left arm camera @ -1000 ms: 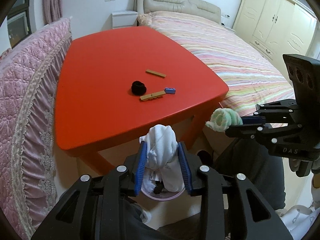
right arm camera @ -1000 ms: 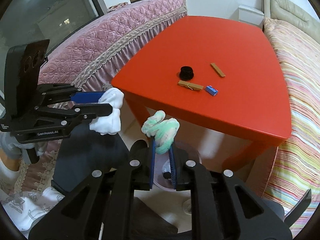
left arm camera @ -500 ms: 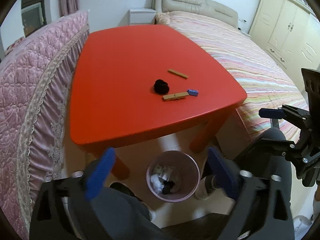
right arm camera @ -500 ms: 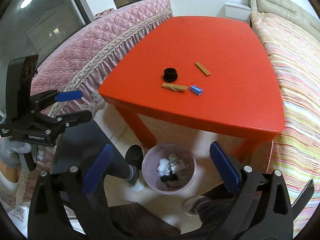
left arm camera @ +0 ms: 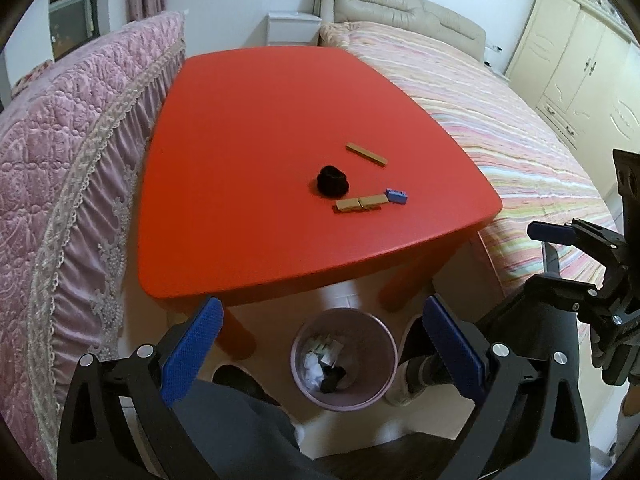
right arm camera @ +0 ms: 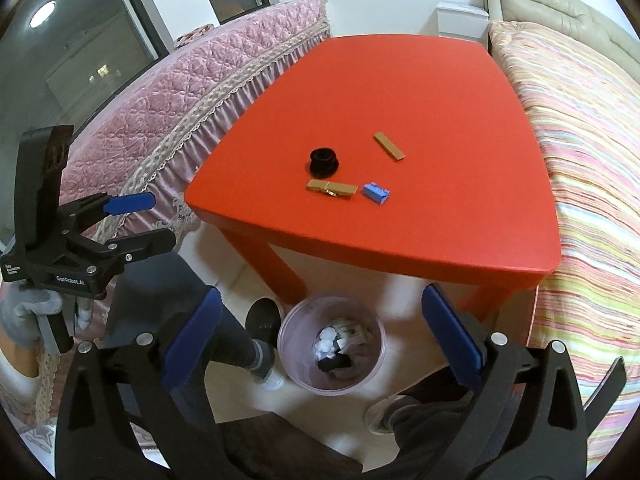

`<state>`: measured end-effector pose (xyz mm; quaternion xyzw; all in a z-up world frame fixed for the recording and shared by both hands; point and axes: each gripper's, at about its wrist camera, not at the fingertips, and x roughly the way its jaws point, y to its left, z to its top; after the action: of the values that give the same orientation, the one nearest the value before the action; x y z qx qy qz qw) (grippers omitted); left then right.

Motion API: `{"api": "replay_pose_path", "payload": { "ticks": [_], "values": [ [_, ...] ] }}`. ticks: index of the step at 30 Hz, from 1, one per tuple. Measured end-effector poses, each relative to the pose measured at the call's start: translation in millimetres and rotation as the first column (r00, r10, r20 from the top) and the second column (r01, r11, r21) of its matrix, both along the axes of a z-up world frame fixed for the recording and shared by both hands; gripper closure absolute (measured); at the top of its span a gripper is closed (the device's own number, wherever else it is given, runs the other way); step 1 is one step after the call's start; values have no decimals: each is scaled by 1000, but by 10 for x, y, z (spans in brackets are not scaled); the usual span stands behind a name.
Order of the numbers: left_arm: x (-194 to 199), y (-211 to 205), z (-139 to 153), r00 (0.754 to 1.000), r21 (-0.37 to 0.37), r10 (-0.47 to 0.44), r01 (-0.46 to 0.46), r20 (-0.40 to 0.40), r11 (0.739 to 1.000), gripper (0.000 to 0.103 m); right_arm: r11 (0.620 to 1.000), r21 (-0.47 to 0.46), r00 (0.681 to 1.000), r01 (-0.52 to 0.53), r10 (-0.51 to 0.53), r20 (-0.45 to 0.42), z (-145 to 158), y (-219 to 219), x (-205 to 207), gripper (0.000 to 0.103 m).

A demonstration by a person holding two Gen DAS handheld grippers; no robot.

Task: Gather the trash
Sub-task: 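Move the left tool to the black hair tie while the right tool approaches the blue block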

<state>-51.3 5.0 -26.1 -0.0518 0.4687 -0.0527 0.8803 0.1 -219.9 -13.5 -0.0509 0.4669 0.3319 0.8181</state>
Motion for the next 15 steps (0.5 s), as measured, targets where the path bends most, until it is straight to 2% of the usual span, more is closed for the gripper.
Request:
{"api": "replay_pose_path", "payload": {
  "ticks": [5, 15],
  "values": [
    [238, 0, 66, 1000, -16, -7, 7, -5, 1000, 7, 1000, -6, 1000, 3, -3, 1, 45, 45, 254, 5],
    [963, -48, 44, 997, -18, -25, 23, -72, 1000, 7, 990, -129, 998, -62, 60, -18, -97, 338, 851, 5]
  ]
}}
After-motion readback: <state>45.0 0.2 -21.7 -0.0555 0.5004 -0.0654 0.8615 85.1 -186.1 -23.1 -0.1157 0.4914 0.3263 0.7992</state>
